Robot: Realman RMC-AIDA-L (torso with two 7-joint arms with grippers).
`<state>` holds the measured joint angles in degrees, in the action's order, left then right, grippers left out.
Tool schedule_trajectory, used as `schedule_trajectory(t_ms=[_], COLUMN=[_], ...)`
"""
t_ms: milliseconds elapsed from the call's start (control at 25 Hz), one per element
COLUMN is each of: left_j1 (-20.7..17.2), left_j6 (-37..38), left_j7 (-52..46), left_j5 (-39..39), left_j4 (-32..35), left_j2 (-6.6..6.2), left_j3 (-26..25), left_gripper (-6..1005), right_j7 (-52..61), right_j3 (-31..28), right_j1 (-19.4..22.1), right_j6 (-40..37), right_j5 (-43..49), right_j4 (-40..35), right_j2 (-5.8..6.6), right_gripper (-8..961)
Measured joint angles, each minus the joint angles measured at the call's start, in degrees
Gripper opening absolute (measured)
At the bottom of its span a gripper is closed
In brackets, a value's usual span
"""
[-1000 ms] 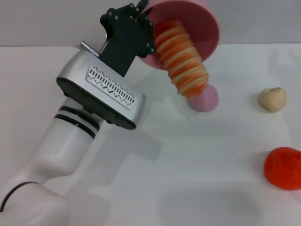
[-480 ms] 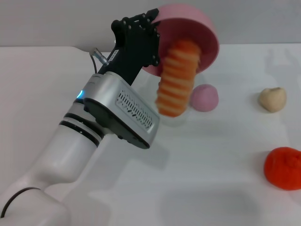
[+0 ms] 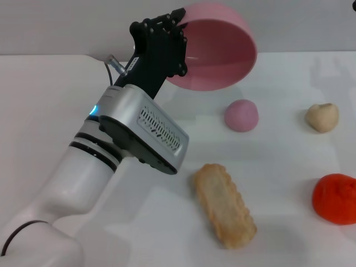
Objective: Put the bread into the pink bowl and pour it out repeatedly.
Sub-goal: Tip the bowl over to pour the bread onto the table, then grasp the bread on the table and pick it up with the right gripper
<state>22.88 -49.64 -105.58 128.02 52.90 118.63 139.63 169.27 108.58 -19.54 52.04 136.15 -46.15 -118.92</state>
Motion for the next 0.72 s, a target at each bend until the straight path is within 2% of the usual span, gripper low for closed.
schedule_trajectory(t_ms=[160,320,520,720], left_j1=[0.42,1.47,4.44,9.15], left_j6=[0.26,4.42,20.13,41.55], left_j7=[-3.45,-12.75,-23.51,-30.31], left_j5=[-0.22,-0.32,-0.32,-0.38], left_j4=[0.00,0.11,0.83,0.96], left_j2=[-0.04,-0.19,-0.28,-0.35], left_j3=[-0.40,-4.36,-13.50,-25.96], left_gripper=[45,45,45,45], right_j7=[0.00,0.00,0.00,0.00], right_j3=[0.33,0.60,0.83,1.31], right_j1=[-0.27,-0.59,-0.66,-0.77], right_j6=[0.00,-0.28,-0.43,-0.53], right_j5=[-0.13,-0.26,-0.29,-0.39], right_j4=[0.27,0.89,1.44,2.59], right_j2=[0.02,0.06,0.04,0.02], right_gripper=[465,465,465,465])
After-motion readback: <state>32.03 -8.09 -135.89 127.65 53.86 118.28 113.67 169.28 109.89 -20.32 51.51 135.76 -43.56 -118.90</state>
